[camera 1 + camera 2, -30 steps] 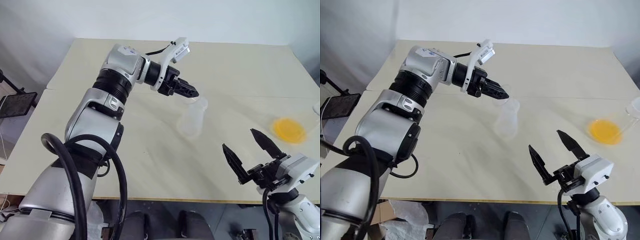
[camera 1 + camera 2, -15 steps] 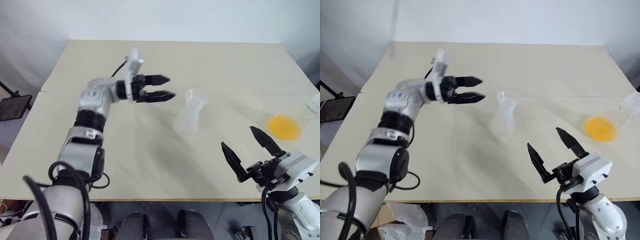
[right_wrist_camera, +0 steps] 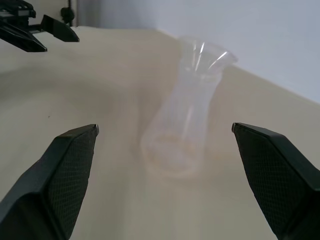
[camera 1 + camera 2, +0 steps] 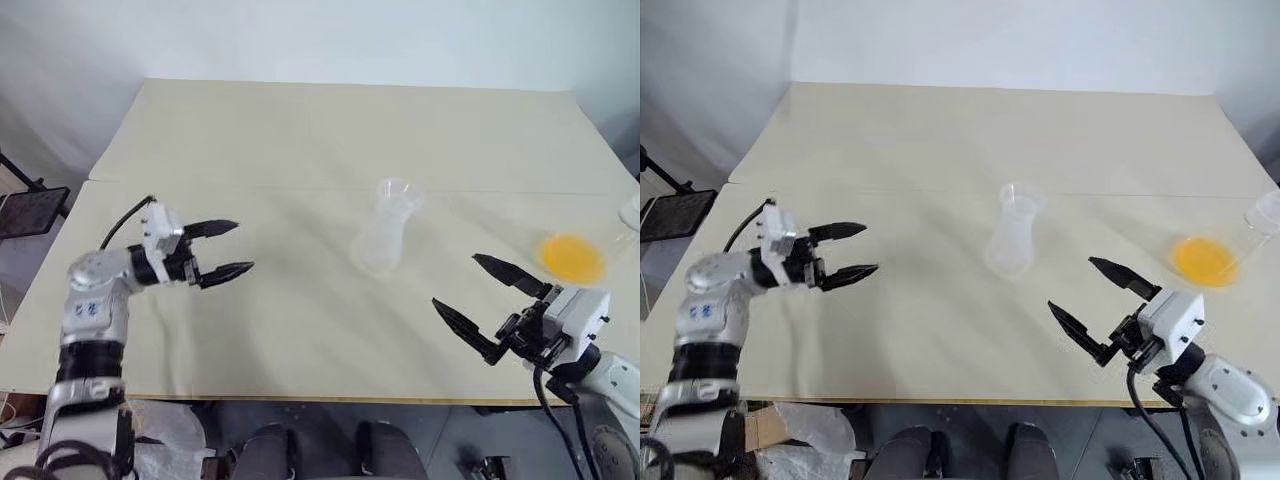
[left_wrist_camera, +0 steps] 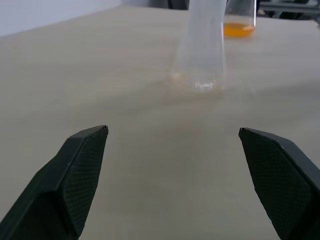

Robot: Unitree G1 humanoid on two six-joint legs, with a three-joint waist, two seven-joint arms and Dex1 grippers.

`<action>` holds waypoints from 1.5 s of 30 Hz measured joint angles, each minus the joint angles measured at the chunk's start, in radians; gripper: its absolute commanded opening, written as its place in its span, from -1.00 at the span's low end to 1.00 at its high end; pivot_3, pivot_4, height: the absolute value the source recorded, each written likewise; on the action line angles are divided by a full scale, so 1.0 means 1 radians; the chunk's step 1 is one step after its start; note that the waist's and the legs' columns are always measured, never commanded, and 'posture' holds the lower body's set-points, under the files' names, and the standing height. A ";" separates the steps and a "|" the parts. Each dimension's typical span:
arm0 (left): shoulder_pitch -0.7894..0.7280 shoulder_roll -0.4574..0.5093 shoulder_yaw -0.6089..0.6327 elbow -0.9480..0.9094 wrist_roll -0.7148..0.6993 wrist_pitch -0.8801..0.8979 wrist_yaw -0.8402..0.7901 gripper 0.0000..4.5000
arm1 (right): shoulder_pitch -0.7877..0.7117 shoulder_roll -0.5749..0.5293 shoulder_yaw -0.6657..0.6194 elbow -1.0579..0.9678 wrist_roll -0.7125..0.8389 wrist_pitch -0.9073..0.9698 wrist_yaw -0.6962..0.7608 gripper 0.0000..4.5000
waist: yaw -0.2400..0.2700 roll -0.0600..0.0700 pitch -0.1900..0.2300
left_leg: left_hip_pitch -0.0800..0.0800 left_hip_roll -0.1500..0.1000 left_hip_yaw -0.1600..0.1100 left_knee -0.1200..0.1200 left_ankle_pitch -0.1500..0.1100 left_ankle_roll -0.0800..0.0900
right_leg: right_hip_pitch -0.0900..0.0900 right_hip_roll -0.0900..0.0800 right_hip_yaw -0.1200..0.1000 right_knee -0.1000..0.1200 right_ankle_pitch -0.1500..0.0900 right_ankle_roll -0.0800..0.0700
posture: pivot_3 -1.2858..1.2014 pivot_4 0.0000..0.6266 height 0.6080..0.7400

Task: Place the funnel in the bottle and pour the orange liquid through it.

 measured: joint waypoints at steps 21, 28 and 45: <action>0.116 -0.088 -0.123 -0.184 -0.088 0.020 0.025 0.97 | 0.399 0.341 -0.435 0.075 0.088 -0.157 -0.133 1.00 | -0.013 0.004 -0.003 | 0.004 0.001 0.004 -0.004 0.000 0.000 | 0.000 0.001 0.006 -0.002 0.000 0.000 | 0.03 -0.52 1.00; 0.118 -0.087 -0.123 -0.188 -0.090 0.020 0.028 0.97 | 0.205 0.198 -0.440 0.137 0.153 0.010 -0.298 1.00 | -0.013 0.005 -0.003 | 0.004 0.001 0.005 -0.003 0.000 0.000 | 0.000 0.000 0.007 -0.002 0.000 0.000 | 0.03 -0.52 1.00; 0.188 -0.086 -0.116 -0.283 -0.092 0.021 0.103 0.97 | -0.312 -0.158 -0.451 0.559 0.203 0.463 -0.466 1.00 | -0.010 0.006 -0.004 | 0.001 0.000 0.004 -0.003 0.001 0.001 | 0.000 0.000 0.006 -0.003 0.000 0.000 | 0.03 -0.52 1.00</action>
